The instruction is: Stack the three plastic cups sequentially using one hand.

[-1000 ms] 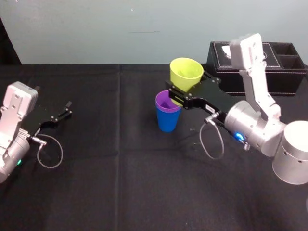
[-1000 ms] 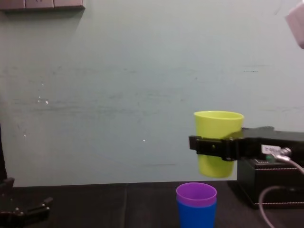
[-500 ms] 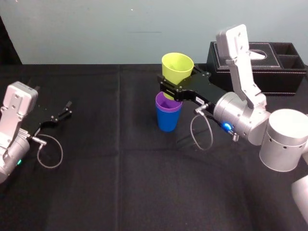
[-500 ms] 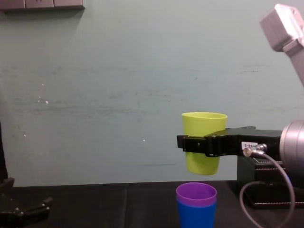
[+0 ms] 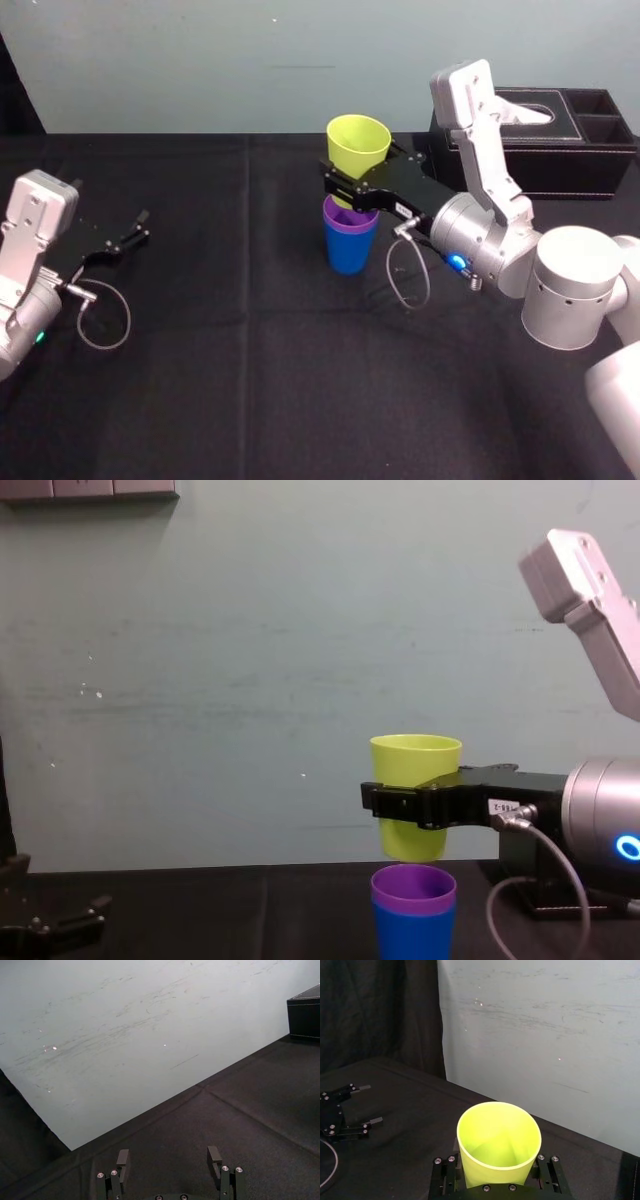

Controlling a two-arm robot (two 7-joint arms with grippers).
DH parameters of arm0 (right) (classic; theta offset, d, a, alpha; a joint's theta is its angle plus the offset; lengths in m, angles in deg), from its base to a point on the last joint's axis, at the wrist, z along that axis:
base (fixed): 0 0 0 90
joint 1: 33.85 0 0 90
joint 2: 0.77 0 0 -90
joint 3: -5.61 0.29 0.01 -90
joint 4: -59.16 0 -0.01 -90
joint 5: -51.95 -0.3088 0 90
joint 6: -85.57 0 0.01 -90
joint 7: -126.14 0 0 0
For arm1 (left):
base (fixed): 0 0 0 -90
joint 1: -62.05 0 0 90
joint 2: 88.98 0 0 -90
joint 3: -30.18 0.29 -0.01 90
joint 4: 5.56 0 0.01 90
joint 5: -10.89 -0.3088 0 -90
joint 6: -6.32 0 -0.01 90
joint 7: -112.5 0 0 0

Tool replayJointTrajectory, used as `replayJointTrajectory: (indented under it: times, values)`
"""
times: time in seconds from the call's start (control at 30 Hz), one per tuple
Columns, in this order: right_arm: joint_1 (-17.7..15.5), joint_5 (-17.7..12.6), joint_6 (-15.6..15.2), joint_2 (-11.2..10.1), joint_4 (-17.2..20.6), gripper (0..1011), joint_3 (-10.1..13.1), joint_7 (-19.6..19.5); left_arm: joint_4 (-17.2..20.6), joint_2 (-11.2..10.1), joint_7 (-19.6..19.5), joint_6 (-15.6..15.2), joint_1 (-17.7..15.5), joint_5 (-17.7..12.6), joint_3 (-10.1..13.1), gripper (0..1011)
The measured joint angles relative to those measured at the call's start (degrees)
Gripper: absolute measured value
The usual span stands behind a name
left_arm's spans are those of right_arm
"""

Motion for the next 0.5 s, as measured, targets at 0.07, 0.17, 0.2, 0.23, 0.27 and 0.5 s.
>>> replayJointTrajectory:
  times: [0.07, 0.17, 0.2, 0.23, 0.27, 0.5]
  values:
    - [0.21, 0.09, 0.29, 0.09, -0.49, 726, -0.09, 0.04, 0.00, 0.00, 0.00, 0.00, 0.00, 0.00, 0.00, 1011]
    - [0.66, 0.47, 0.90, 0.38, -1.64, 726, -0.32, 0.02, 0.00, 0.00, 0.00, 0.00, 0.00, 0.00, 0.00, 1011]
    - [0.76, 0.58, 1.07, 0.43, -1.86, 726, -0.35, 0.01, 0.00, 0.00, 0.00, 0.00, 0.00, 0.00, 0.00, 1011]
    - [0.82, 0.66, 1.23, 0.47, -2.04, 726, -0.38, 0.02, 0.00, 0.00, 0.00, 0.00, 0.00, 0.00, 0.00, 1011]
    - [0.86, 0.73, 1.35, 0.49, -2.16, 726, -0.39, 0.02, 0.00, 0.00, 0.00, 0.00, 0.00, 0.00, 0.00, 1011]
    - [1.13, 1.47, 2.42, 0.70, -3.38, 726, -0.51, 0.01, 0.00, 0.00, 0.00, 0.00, 0.00, 0.00, 0.00, 1011]
